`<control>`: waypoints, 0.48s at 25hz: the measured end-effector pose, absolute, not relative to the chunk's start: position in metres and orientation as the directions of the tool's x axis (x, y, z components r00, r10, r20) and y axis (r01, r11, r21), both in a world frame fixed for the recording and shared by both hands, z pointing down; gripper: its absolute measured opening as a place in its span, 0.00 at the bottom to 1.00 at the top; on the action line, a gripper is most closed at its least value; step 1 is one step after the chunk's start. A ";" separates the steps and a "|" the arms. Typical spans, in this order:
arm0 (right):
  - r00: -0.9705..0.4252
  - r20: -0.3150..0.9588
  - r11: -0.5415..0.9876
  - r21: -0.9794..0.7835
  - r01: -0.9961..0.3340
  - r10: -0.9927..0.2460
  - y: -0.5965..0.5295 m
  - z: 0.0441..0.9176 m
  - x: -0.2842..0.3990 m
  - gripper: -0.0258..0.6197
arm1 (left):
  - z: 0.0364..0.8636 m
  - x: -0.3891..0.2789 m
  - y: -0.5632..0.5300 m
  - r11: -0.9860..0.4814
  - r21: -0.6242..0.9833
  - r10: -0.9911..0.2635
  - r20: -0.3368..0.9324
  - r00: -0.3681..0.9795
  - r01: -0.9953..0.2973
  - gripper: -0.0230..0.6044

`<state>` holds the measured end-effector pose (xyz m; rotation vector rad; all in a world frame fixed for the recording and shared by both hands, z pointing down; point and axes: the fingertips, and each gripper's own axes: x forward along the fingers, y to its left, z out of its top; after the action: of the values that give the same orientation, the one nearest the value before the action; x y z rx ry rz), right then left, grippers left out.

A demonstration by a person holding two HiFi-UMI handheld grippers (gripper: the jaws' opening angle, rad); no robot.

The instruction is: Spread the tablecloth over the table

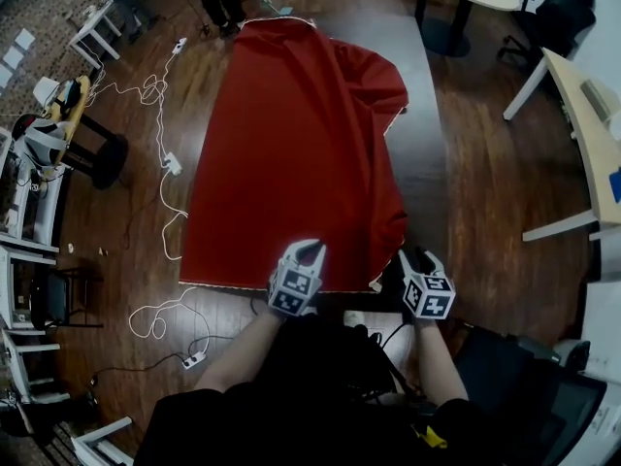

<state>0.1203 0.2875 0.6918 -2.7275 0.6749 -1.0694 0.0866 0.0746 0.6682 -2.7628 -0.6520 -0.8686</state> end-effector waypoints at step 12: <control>0.571 0.756 -0.932 -0.142 -0.334 -0.320 0.256 0.755 0.186 0.37 | 0.704 0.060 -0.013 -0.942 -0.024 0.229 0.682 0.694 0.335 0.06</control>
<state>0.1861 0.2564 0.7547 -2.7993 0.5819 -1.3411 0.0602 -0.0127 0.7043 -2.7552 -0.4616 -1.0793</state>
